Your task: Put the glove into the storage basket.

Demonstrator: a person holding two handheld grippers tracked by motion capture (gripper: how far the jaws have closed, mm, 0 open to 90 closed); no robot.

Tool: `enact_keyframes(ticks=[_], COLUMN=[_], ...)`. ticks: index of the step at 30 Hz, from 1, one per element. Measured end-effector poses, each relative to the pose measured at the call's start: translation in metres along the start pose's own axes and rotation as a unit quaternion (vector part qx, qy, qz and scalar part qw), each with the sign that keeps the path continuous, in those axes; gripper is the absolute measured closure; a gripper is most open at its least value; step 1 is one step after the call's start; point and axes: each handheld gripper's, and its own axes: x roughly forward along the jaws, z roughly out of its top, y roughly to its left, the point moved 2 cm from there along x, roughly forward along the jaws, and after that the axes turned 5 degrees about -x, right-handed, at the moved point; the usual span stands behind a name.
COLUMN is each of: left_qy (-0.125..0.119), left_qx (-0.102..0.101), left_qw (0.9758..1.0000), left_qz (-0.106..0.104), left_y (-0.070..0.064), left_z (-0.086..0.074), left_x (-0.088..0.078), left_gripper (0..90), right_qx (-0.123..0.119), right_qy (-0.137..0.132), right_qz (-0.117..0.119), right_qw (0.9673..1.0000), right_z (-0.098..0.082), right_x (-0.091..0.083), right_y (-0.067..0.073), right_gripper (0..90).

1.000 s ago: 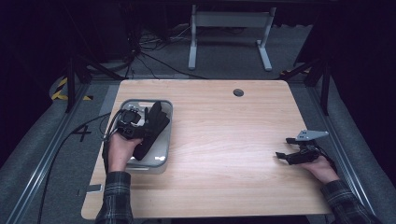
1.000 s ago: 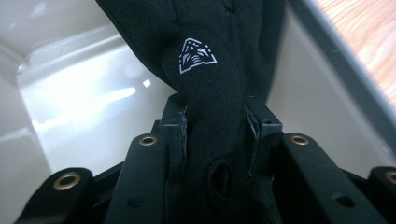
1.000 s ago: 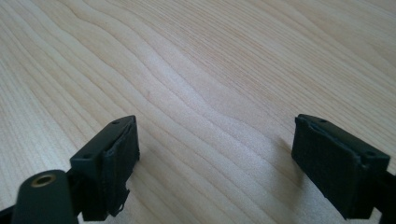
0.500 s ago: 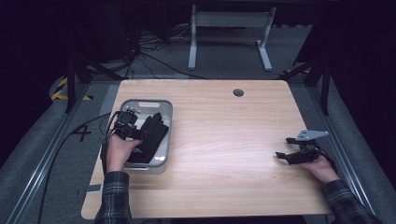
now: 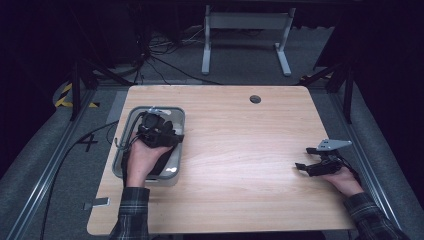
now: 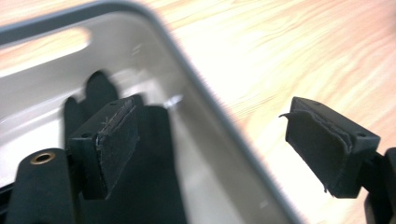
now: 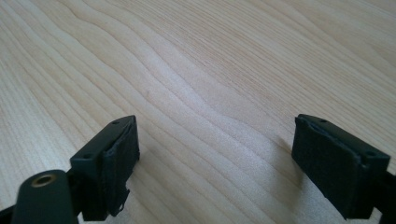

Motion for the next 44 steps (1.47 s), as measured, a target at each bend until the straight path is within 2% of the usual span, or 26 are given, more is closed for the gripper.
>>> enact_keyframes(ticks=[1,2,3,4,5,12,16,23,27,30,35,37,38,39,42,44], left_qy=[0.000,-0.004,-0.005,-0.005,-0.007,-0.007,-0.005,0.013,0.027,0.040,0.059,0.064,0.071,0.069,0.079,0.083], left_qx=[0.000,0.008,0.013,0.013,0.022,0.053,0.065,0.093,0.106,0.119,0.137,0.137,0.140,0.139,0.147,0.146], left_qw=[1.0000,0.9999,0.9998,0.9998,0.9995,0.9974,0.9957,0.9929,0.9910,0.9895,0.9860,0.9857,0.9846,0.9850,0.9836,0.9836], left_qz=[0.000,-0.010,-0.014,-0.014,-0.020,-0.049,-0.066,-0.073,-0.076,-0.071,-0.074,-0.074,-0.076,-0.075,-0.068,-0.065], left_y=[0.000,-0.012,-0.019,-0.019,-0.028,-0.070,-0.091,-0.121,-0.132,-0.139,-0.149,-0.151,-0.151,-0.152,-0.152,-0.152], left_z=[0.000,0.003,0.004,0.004,0.006,0.009,0.005,-0.007,-0.016,-0.023,-0.032,-0.035,-0.037,-0.039,-0.043,-0.046], left_x=[0.000,0.004,0.006,0.006,0.010,0.030,0.046,0.076,0.092,0.105,0.120,0.125,0.127,0.129,0.134,0.138], left_gripper=[16.8,16.8,16.7,16.6,16.6,16.5,16.5,16.0,16.0,16.0,16.0,16.0,16.0,16.0,15.7,15.3], right_qx=[0.000,0.000,0.000,0.000,0.000,-0.001,0.000,0.000,-0.001,-0.001,0.000,0.000,0.000,0.000,-0.002,-0.002], right_qy=[0.000,0.000,0.000,0.000,0.000,0.000,0.000,0.000,0.000,0.000,0.000,0.000,0.000,0.000,0.001,0.000], right_qz=[0.000,0.000,0.000,0.000,0.000,0.000,0.000,0.000,0.000,0.000,0.000,0.000,0.000,0.000,0.000,0.001], right_qw=[1.0000,1.0000,1.0000,1.0000,1.0000,1.0000,1.0000,1.0000,1.0000,1.0000,1.0000,1.0000,1.0000,1.0000,1.0000,1.0000], right_z=[0.000,0.000,0.000,0.000,0.000,0.000,0.000,0.000,0.000,0.000,0.000,0.000,0.000,0.000,0.000,0.000], right_x=[0.000,0.000,0.000,0.000,0.000,0.000,0.000,0.000,0.000,0.000,0.000,0.000,0.000,0.000,0.000,0.000], right_y=[0.000,0.000,0.000,0.000,0.000,0.000,0.000,0.000,0.000,0.000,0.000,0.000,0.000,0.000,0.000,0.000], right_gripper=[15.6,15.6,15.6,15.6,15.6,15.6,15.6,15.5,15.6,15.6,15.5,15.5,15.5,15.5,15.5,15.5])
